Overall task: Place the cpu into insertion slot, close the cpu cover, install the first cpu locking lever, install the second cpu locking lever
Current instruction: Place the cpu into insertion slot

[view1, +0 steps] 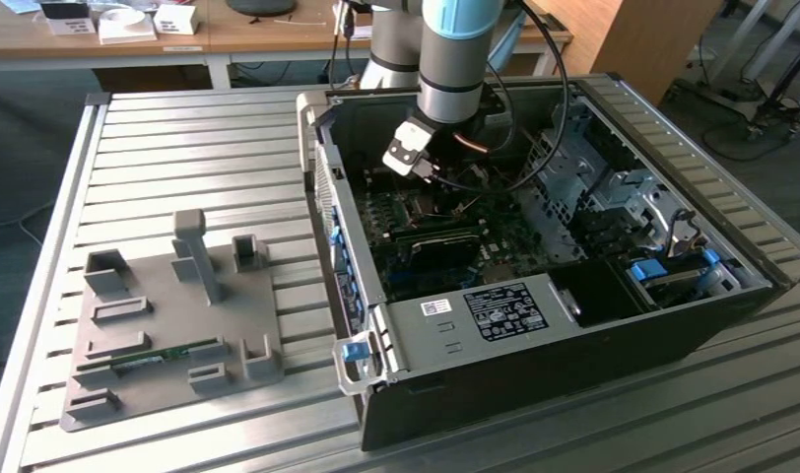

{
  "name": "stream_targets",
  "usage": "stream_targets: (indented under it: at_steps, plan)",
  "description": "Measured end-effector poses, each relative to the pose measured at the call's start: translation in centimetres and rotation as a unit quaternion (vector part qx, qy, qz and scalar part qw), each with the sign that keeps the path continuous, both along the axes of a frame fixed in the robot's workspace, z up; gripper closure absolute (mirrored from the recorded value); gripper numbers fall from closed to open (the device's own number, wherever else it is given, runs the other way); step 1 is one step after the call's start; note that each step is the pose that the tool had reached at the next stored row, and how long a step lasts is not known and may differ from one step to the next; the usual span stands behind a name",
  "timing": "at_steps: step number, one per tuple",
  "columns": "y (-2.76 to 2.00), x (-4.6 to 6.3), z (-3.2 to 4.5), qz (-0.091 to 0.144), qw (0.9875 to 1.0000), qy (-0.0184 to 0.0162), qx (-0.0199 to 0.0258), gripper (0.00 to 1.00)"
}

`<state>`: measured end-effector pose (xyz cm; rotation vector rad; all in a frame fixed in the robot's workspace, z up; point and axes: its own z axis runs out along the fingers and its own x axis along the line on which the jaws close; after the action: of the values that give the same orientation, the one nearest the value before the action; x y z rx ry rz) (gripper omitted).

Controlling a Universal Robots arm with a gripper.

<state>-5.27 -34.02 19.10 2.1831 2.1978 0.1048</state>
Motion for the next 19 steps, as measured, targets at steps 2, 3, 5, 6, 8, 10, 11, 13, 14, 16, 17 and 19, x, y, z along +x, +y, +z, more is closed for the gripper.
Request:
stream_targets:
  at_steps: [2,3,5,6,8,10,11,13,14,16,17,19]
  plan:
    - [0.0,0.0,0.0,0.0,1.0,0.0,0.0,0.46]
    - [0.0,0.0,0.0,0.0,1.0,0.0,0.0,0.46]
    - [0.0,0.0,0.0,0.0,1.0,0.0,0.0,0.46]
    - [0.0,0.0,0.0,0.0,1.0,0.0,0.0,0.46]
    - [0.0,0.0,0.0,0.0,1.0,0.0,0.0,0.46]
    - [0.0,0.0,-0.02,0.0,1.0,-0.0001,0.0002,0.46]
    - [0.03,0.02,-0.06,0.0,1.0,-0.0006,0.0008,0.45]
    - [0.02,0.02,-0.06,0.0,1.0,-0.0004,0.0006,0.45]
    - [0.01,0.01,-0.03,0.0,1.0,-0.0001,0.0002,0.39]
    - [0.0,0.0,-0.02,0.0,1.0,0.0,0.0001,0.39]
    - [0.0,0.0,-0.01,0.0,1.0,0.0,0.0,0.39]
    - [0.0,0.0,-0.02,0.0,1.0,0.0,0.0,0.39]
